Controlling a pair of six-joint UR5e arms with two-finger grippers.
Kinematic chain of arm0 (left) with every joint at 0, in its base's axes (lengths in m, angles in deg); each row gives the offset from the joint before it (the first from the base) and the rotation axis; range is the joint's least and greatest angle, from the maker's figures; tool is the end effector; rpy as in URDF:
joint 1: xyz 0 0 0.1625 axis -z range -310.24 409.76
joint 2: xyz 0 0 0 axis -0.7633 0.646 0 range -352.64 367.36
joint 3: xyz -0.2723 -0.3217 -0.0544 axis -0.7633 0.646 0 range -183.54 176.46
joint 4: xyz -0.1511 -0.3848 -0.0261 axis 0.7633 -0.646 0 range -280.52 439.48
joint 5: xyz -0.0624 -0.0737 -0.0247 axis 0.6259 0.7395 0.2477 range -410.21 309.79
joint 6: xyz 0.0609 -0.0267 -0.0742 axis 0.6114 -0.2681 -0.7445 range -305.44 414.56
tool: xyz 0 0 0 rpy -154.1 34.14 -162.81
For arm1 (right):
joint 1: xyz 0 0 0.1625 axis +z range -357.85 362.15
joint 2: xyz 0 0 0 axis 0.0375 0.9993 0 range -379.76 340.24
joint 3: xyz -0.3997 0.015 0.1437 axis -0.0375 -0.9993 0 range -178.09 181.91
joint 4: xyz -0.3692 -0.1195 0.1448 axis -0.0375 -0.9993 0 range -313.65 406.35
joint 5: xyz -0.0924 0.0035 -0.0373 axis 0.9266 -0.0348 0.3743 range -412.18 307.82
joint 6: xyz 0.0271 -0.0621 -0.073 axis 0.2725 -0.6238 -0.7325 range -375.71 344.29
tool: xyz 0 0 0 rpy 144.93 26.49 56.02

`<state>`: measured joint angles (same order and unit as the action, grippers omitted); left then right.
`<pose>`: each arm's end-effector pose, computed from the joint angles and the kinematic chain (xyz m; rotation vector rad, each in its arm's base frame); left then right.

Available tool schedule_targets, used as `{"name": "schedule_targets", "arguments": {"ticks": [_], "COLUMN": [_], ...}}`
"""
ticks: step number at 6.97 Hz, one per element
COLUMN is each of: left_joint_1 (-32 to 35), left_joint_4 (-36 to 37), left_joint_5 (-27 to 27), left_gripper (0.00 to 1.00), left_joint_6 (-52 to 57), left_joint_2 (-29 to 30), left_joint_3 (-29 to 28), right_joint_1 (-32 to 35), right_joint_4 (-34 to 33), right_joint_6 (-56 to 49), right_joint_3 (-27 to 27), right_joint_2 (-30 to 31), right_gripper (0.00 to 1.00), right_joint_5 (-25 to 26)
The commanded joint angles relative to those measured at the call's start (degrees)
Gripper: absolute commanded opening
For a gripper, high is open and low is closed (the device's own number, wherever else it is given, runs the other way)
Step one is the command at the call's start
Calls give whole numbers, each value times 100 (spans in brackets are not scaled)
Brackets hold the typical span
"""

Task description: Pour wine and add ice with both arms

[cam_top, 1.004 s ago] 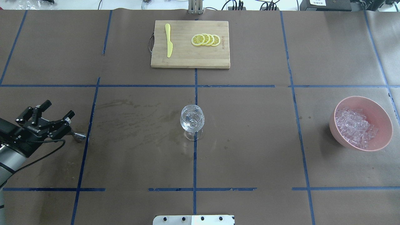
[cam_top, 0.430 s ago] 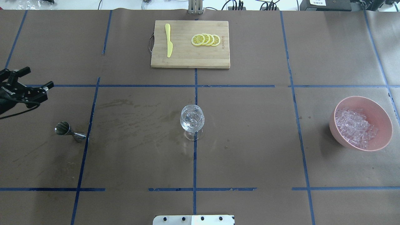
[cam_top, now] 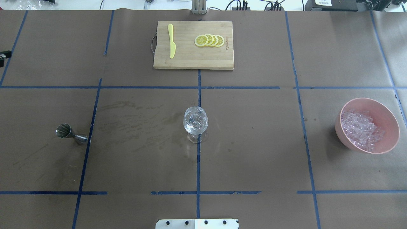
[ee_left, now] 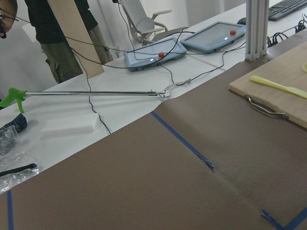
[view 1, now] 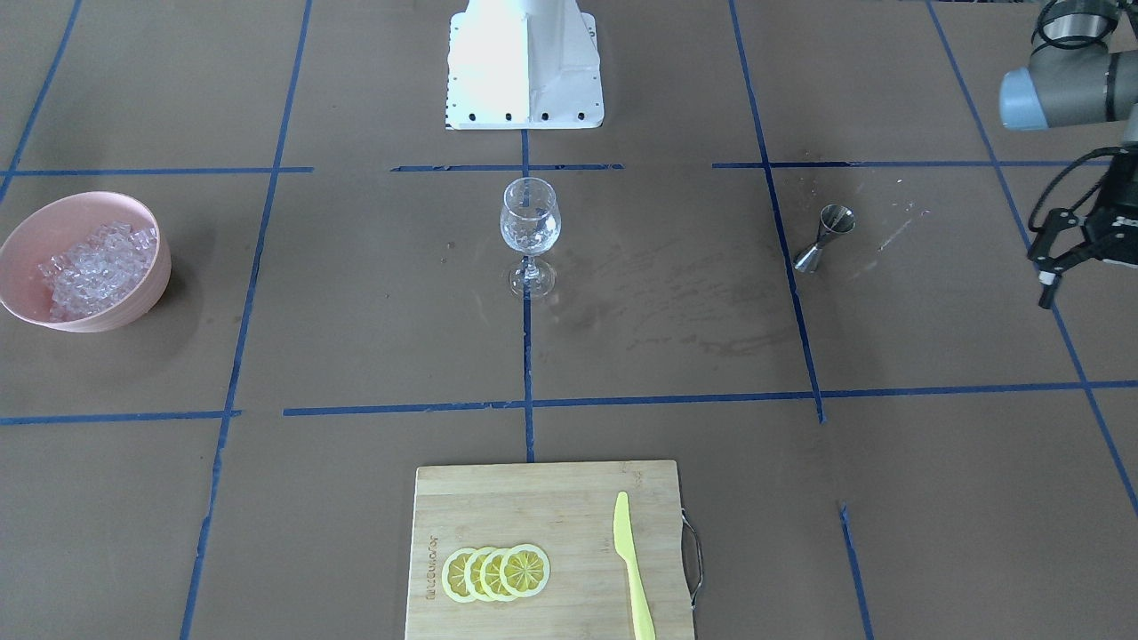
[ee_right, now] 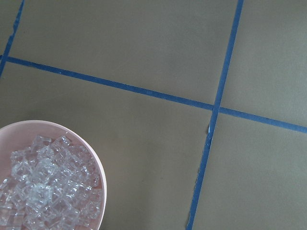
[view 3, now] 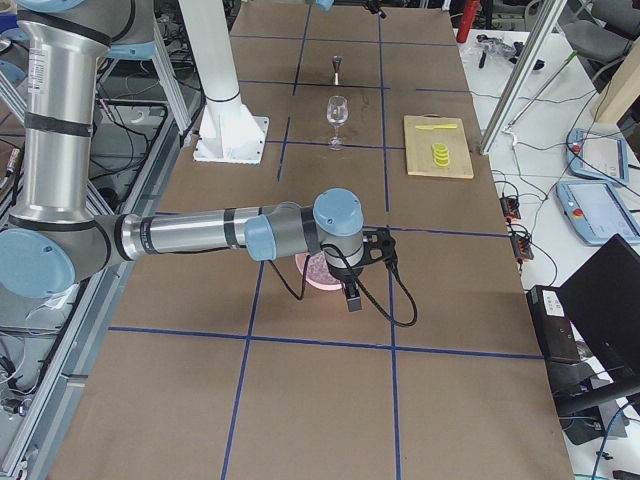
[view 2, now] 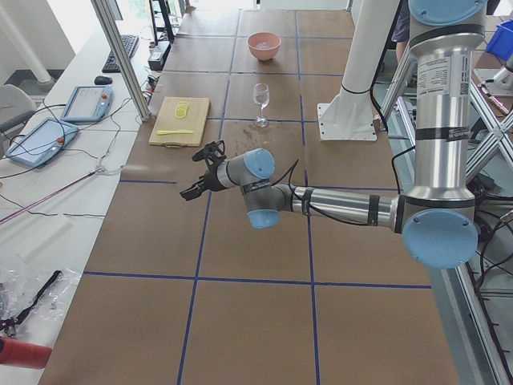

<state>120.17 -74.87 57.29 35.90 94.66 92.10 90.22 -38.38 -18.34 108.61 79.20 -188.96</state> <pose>0.0697 -0.5036 0.5116 1.0124 0.6365 0.1935 0.0460 -0.4367 0.5735 0.2195 -0.8123 -0.1676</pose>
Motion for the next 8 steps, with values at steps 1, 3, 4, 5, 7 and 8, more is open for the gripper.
{"name": "schedule_targets", "arguments": {"ticks": [1,3,4,5,7,8], "left_joint_1": [1363,1940,1968,1985,2153,2161], "left_joint_4": [1766,3544,4804,5678,6291,6285], "left_joint_5": [1214,1100,1071,1097,2188,2483], "left_gripper": [100,100,100,100,100,100], "left_joint_6": [1383,2269,2279,2358,2306,2297], "left_joint_2": [85,85,102,163,-203,-370], "left_joint_3": [52,0,-45,-19,51,156], "right_joint_1": [0,0,0,0,0,0], "right_joint_4": [0,0,0,0,0,0], "right_joint_6": [-9,-9,-9,-9,0,0], "right_joint_3": [-36,-36,-36,-53,-27,-18], "right_joint_2": [0,0,0,0,-9,-18], "right_gripper": [100,100,100,100,100,100], "right_joint_5": [-7,-7,-16,-16,-16,-16]}}
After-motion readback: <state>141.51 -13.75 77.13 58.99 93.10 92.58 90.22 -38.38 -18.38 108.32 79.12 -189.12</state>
